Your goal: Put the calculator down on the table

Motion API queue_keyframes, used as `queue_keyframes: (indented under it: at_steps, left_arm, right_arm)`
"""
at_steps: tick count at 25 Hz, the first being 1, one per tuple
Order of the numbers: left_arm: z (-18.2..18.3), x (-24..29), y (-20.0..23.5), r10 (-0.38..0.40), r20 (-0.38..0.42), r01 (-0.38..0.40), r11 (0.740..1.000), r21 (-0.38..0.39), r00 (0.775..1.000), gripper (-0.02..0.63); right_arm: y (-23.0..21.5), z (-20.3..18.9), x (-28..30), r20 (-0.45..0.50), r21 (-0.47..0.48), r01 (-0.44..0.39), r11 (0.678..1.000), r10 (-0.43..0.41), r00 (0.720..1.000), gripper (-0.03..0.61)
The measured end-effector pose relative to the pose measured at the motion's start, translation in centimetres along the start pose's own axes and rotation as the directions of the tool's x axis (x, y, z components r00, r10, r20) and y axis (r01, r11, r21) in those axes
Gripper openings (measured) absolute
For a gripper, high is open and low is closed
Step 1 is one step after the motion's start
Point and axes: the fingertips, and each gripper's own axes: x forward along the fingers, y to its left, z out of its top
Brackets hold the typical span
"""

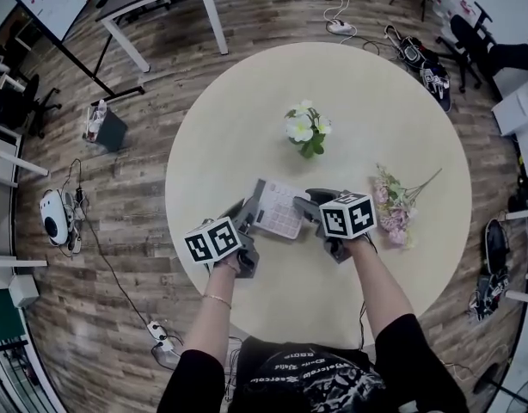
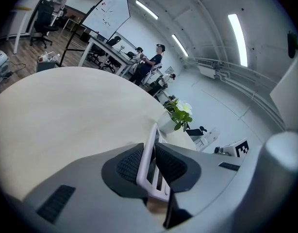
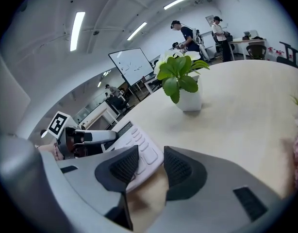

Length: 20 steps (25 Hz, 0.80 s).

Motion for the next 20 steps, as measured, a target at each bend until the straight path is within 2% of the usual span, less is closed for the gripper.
queue_keyframes:
  at_steps: [4, 8, 13, 15, 16, 19, 20]
  left_arm:
    - [-0.5, 0.7, 0.3, 0.012, -0.025, -0.012, 1.0, 0.0, 1.0, 0.084]
    - [-1.0, 1.1, 0.7, 0.039, -0.042, -0.039, 0.999, 0.006, 0.998, 0.085]
    - [-1.3, 1.4, 0.6, 0.049, -0.042, -0.048, 0.999, 0.014, 0.998, 0.092]
    - [-1.2, 1.4, 0.7, 0.057, -0.027, -0.057, 0.998, -0.009, 0.998, 0.098]
    - [-1.1, 1.5, 0.7, 0.056, -0.016, -0.056, 0.998, -0.021, 0.998, 0.118]
    - [-1.0, 2.0, -0.1, 0.044, 0.001, -0.044, 0.998, -0.034, 0.999, 0.303]
    - [-0.9, 1.9, -0.1, 0.061, 0.009, -0.06, 0.998, -0.032, 0.998, 0.328]
  right_arm:
    - [-0.8, -0.5, 0.6, -0.026, 0.014, 0.015, 1.0, -0.014, 1.0, 0.172]
    - [-1.1, -1.0, 0.9, -0.058, -0.01, 0.044, 0.999, -0.045, 0.997, 0.172]
    - [-1.6, -1.5, 1.2, -0.086, -0.027, 0.085, 0.996, -0.087, 0.992, 0.176]
    - [-1.6, -1.6, 1.3, -0.091, -0.025, 0.099, 0.995, -0.101, 0.991, 0.178]
    - [-1.5, -1.6, 1.4, -0.09, -0.022, 0.105, 0.994, -0.107, 0.99, 0.181]
    - [-1.6, -1.4, 1.4, -0.078, -0.02, 0.126, 0.992, -0.127, 0.989, 0.199]
    - [-1.4, -1.3, 1.2, -0.071, -0.021, 0.126, 0.992, -0.128, 0.989, 0.257]
